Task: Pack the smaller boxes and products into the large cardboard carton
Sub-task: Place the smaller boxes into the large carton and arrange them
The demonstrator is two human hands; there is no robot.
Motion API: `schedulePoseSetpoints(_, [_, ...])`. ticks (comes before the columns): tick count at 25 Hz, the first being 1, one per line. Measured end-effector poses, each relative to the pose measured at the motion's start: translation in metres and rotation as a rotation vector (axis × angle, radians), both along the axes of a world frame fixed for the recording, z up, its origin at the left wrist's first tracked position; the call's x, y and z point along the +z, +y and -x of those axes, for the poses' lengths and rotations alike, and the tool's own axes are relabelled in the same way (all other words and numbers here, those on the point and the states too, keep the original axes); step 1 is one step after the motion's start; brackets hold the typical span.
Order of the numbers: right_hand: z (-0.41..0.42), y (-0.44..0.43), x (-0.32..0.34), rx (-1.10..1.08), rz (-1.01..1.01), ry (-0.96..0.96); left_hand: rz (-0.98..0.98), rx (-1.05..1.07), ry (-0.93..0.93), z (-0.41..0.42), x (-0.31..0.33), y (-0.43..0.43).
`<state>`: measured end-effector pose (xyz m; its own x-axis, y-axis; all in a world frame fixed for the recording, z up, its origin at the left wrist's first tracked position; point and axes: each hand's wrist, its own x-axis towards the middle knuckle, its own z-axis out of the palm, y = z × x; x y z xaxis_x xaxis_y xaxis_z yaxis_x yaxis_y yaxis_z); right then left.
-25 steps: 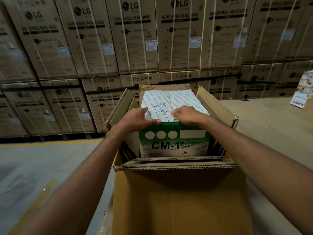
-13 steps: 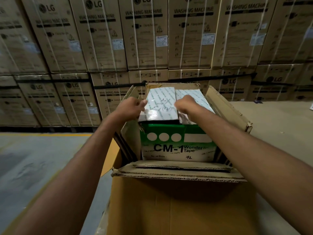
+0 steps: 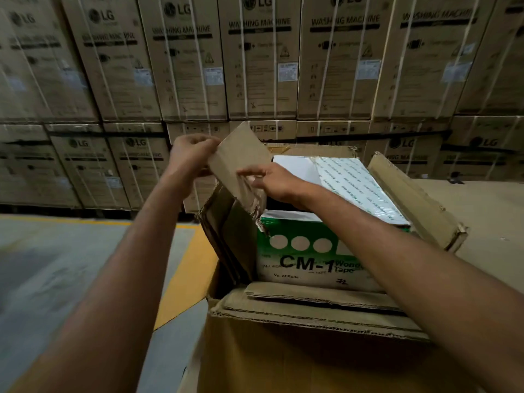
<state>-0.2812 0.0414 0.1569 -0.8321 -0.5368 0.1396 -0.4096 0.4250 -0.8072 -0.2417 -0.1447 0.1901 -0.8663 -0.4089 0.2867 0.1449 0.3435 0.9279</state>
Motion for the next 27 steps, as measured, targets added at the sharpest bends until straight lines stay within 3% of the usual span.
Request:
schedulePoseSetpoints(5, [0.002,-0.017,-0.025,0.017,-0.251,0.138,0.56,0.028,-0.415,0.007,-0.025,-0.035])
schedulePoseSetpoints(10, [0.003,0.009,-0.012,-0.138,-0.211,0.209,0.891,0.115,-0.178,0.009,-0.022,-0.002])
schedulePoseSetpoints(12, [0.014,0.035,-0.008,-0.286,-0.354,0.281,0.947,0.036,-0.116,0.015,-0.018,0.024])
schedulePoseSetpoints(14, [0.021,0.064,-0.009,-0.341,-0.589,0.269,0.912,-0.103,-0.111,0.025,-0.02,0.058])
schedulePoseSetpoints(17, [0.02,0.094,-0.015,-0.304,-0.829,0.229,0.822,-0.395,-0.265,0.043,-0.037,0.105])
schedulePoseSetpoints(21, [0.014,0.111,-0.004,-0.323,-0.712,0.23,0.747,-0.616,-0.402,0.053,-0.058,0.153])
schedulePoseSetpoints(27, [-0.002,0.163,0.051,-0.491,-0.371,0.295,0.235,-0.857,-0.326,0.036,-0.029,0.206])
